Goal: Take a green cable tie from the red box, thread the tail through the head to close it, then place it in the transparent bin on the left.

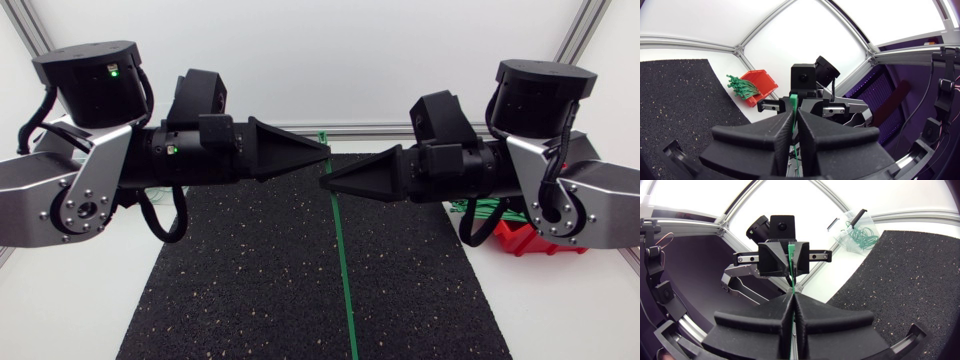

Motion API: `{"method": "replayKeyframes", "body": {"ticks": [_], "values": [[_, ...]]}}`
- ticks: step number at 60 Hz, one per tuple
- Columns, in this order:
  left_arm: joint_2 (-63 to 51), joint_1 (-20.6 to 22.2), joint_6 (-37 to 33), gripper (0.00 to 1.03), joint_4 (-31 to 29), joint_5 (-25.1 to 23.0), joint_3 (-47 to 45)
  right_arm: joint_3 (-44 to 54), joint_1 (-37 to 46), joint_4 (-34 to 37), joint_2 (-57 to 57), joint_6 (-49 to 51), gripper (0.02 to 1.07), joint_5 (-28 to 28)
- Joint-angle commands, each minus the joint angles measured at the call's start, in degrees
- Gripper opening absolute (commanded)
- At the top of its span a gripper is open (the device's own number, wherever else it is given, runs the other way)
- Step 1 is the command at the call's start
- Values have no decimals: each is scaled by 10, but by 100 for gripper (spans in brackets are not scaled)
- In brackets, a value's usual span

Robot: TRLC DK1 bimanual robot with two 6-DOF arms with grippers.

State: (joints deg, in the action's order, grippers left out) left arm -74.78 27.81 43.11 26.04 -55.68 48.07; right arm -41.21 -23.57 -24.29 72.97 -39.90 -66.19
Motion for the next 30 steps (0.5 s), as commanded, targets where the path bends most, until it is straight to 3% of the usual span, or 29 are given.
{"method": "replayKeyframes", "body": {"ticks": [1, 30], "values": [[-8, -2, 15, 6, 12, -7, 12, 10, -2, -9, -9, -11, 8, 3], [-8, -1, 22, 4, 12, -7, 13, 4, -22, -10, 13, -5, 8, 13]]}}
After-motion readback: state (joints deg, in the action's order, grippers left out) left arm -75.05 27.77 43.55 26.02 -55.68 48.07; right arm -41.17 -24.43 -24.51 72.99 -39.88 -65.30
